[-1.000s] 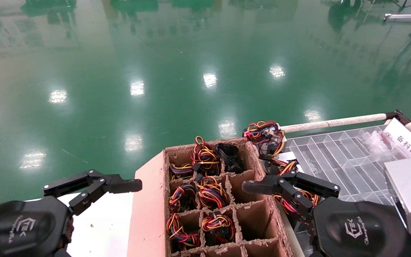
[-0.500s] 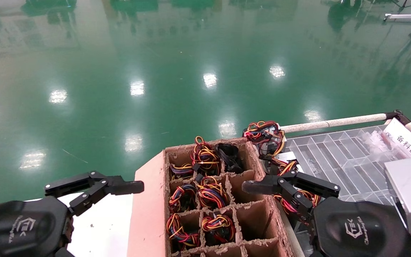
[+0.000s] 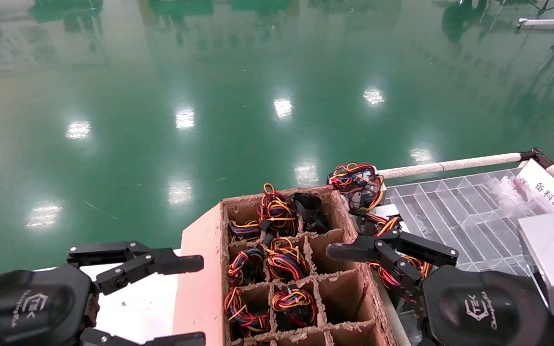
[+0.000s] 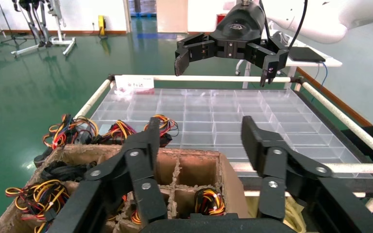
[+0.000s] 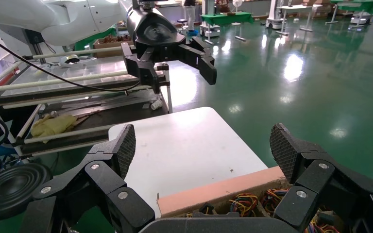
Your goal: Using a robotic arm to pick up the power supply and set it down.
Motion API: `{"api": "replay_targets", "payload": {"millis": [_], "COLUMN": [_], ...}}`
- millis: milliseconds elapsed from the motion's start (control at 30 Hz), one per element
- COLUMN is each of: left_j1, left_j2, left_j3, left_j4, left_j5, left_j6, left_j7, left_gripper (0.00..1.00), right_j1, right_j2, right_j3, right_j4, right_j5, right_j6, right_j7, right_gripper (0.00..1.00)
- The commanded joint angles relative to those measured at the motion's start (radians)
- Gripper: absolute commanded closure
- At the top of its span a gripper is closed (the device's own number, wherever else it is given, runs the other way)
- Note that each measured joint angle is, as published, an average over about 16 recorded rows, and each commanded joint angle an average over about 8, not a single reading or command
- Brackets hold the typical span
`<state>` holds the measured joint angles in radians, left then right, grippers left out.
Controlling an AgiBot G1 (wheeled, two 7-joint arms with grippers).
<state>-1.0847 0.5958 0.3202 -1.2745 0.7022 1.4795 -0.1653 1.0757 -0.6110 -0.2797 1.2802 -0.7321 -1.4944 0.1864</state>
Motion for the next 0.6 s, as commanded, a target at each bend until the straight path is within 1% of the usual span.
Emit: {"api": "replay_targets", "payload": {"millis": [33, 133, 233, 367, 600], "left_j1": [0.000, 0.000, 0.000, 0.000, 0.000], "left_j2": [0.000, 0.000, 0.000, 0.000, 0.000], "left_j3": [0.000, 0.000, 0.000, 0.000, 0.000], "left_j4": [0.000, 0.000, 0.000, 0.000, 0.000], "left_j5": [0.000, 0.000, 0.000, 0.000, 0.000], "left_j6": [0.000, 0.000, 0.000, 0.000, 0.000], "left_j7": [0.000, 0.000, 0.000, 0.000, 0.000], "left_gripper": [1.00, 1.00, 1.00, 1.00, 1.00], "right_j1": [0.000, 0.001, 0.009, 0.033, 0.094], "right_j2": [0.000, 0.000, -0.004, -0.025, -0.093], "right_j3": [0.000, 0.000, -0.005, -0.023, -0.077], "right_j4": [0.001, -0.001, -0.005, -0.008, -0.007], "right_j5": [0.001, -0.004, -0.032, -0.109, -0.286], "right_j6": [-0.001, 0.005, 0.032, 0.104, 0.247], "right_j7": [0.000, -0.001, -0.002, -0.003, -0.002], "right_gripper": [0.00, 0.00, 0.00, 0.00, 0.00]}}
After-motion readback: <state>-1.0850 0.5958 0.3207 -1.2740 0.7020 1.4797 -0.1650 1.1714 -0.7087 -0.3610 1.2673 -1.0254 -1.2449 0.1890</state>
